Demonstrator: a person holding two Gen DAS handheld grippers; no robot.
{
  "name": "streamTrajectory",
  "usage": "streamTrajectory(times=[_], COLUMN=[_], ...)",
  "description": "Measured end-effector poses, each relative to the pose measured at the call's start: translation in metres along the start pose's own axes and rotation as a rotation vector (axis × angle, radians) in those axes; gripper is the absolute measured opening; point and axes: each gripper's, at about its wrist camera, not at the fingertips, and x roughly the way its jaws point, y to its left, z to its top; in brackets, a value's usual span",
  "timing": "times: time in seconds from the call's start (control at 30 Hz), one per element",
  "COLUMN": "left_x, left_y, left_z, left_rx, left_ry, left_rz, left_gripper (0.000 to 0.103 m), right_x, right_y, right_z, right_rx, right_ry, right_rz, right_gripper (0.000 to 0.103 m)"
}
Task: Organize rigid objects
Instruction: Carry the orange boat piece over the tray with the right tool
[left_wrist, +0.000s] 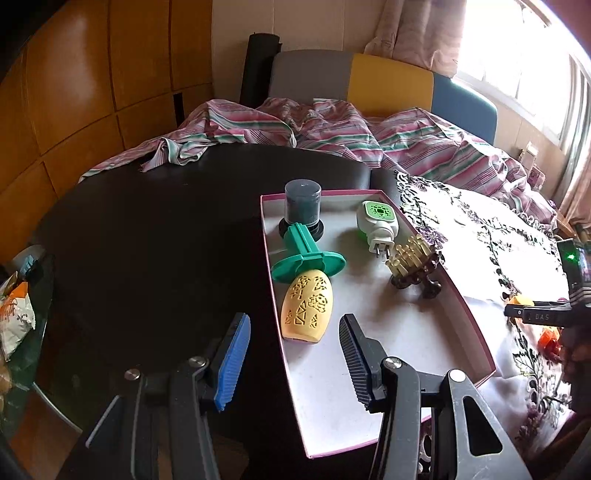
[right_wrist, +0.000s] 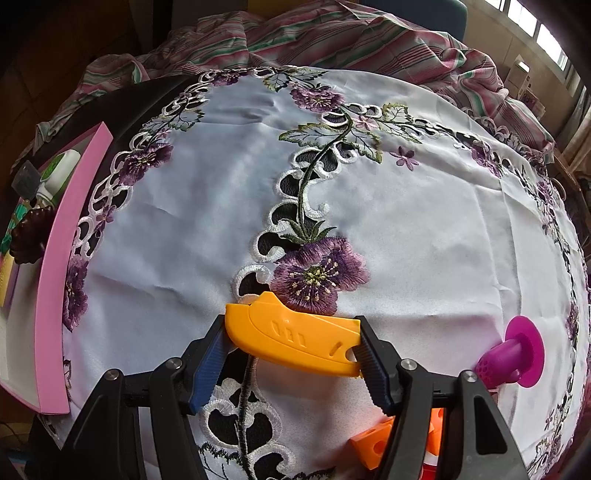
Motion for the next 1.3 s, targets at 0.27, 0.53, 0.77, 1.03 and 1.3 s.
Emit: streamTrajectory(times=[0.27, 0.53, 0.77, 1.03, 1.3], left_x=[-0.005, -0.008, -0.008, -0.007, -0.004], left_y=[0.010, 0.016, 0.019, 0.026, 0.035], left_z=[-0.001, -0.001, -0.002, -0.002, -0.005], left_rx=[-0.018, -0.032, -0.038, -0.053, -0.069], left_ry=[-0.003, -0.006, -0.001, 0.000, 0.011], left_rz=[0.005, 0.005, 0.003, 0.007, 0.013], left_gripper=[0.051, 0.051, 0.051, 0.051, 0.051], right_x=[0.001, -0.015, -0.055, -0.105, -0.109], right_y=[0.003, 0.029, 0.080, 0.169, 0.229], right_z=[0.003, 0.013, 0.020, 0.033, 0.036], right_rx=[-0.009, -0.052, -0.126, -0.318, -0.430], right_ry=[0.003, -0.015, -0.123, -0.256, -0.262], right_rz=[-0.005, -0.002, 0.113, 0.295, 0.351], right_gripper=[0.066, 0.066, 0.066, 0.066, 0.066])
